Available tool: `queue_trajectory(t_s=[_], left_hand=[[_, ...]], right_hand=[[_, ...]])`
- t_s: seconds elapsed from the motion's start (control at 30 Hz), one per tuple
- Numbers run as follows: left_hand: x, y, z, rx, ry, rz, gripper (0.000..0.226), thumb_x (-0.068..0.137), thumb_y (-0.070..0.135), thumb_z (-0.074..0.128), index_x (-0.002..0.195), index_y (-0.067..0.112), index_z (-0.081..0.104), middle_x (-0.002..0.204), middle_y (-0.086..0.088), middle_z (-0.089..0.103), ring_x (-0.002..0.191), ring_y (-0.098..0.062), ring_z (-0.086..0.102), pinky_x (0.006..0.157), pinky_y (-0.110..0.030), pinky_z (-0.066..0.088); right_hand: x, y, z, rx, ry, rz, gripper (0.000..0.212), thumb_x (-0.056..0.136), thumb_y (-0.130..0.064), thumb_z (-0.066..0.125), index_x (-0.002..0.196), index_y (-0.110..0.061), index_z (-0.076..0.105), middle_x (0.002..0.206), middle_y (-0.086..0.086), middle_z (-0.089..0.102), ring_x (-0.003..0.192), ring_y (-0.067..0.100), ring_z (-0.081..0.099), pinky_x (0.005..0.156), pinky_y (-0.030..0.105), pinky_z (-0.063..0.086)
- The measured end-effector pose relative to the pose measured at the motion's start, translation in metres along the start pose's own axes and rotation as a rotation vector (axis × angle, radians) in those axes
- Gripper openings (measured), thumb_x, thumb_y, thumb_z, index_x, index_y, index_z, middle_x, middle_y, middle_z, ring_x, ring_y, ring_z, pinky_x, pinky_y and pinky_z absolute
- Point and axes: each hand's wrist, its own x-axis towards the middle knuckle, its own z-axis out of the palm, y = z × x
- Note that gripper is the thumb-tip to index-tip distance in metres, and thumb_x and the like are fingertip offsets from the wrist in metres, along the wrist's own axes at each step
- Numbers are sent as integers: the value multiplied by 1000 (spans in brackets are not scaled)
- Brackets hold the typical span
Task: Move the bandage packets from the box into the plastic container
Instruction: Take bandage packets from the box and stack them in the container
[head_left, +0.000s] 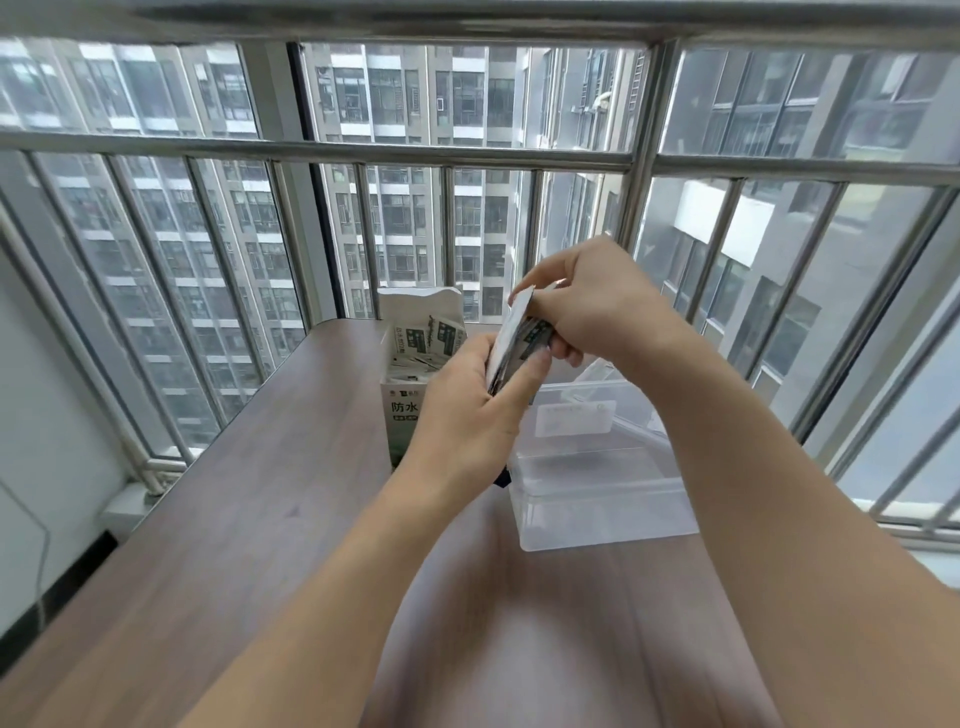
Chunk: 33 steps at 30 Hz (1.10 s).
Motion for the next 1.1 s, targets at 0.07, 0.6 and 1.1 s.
queue_trajectory(t_s=[0.07,0.6,1.1], left_hand=[[0,-2,-2,90,13,38,19,95,41,66,103,24,62,78,-3,61,66,-14,51,59,-23,42],[1,9,-6,-342,-104,-220,21,98,31,65,110,14,65,81,0,63,54,-12,55,41,-22,39],[-1,12,-15,-551,-256,-270,44,106,39,41,130,8,60,103,-12,69,68,-22,64,45,-25,49]], right_hand=[[0,0,2,53,-30,45,15,98,-8,60,99,-5,75,70,18,70,35,9,51,37,21,43],[-4,8,4,322,-479,-99,44,81,-24,83,122,-17,68,77,11,61,50,13,49,43,23,37],[1,25,-11,472,-607,-49,40,93,-8,69,131,-17,64,99,17,65,70,22,58,50,21,50]])
